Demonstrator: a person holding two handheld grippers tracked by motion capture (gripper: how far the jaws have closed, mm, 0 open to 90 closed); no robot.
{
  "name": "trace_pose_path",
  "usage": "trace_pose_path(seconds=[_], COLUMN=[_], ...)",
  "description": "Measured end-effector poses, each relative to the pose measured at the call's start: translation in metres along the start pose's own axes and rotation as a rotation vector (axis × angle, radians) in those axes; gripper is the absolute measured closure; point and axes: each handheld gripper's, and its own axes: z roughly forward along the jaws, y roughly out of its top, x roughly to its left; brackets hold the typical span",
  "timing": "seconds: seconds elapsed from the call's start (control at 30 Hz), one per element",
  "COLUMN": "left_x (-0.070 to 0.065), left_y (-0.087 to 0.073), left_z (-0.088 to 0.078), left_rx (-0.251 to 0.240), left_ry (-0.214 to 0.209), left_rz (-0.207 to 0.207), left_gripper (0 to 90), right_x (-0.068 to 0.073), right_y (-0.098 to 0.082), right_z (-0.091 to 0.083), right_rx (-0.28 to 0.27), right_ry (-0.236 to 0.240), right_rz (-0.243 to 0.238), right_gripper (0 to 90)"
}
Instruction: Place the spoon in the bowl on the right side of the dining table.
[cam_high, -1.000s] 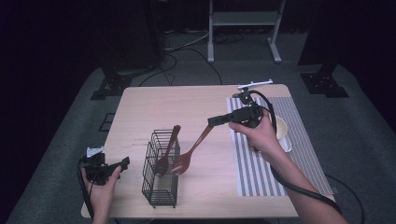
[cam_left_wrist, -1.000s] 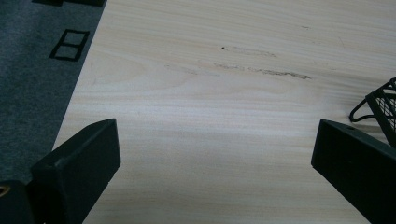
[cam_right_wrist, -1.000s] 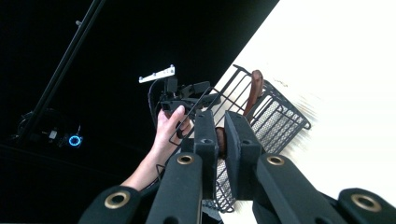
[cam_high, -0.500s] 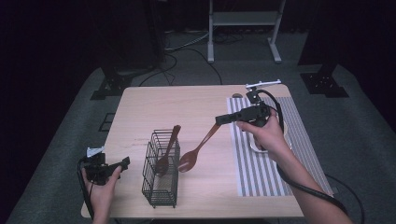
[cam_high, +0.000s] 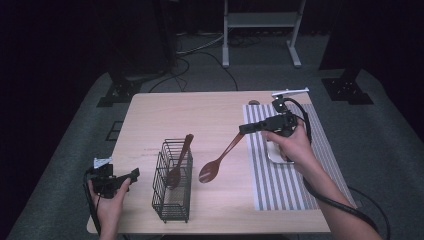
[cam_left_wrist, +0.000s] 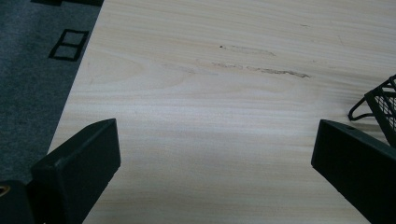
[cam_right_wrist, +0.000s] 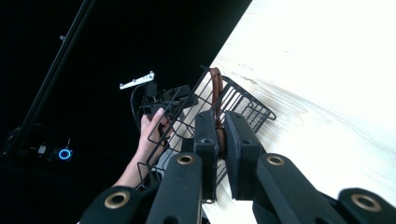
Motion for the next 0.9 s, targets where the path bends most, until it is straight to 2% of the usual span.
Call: trace_pose_path(seconds=[0.9], left_x=[0.000], left_y=[0.000], left_z=[0.000], left_rx=[0.000], left_ry=[0.004], left_rz=[0.003], left_gripper=[0.2], right_x=[-0.029], right_y=[-0.008], right_z=[-0.019], right_rx=[-0.041], right_ry=[-0.039], right_rz=[0.055], right_gripper=[83.3])
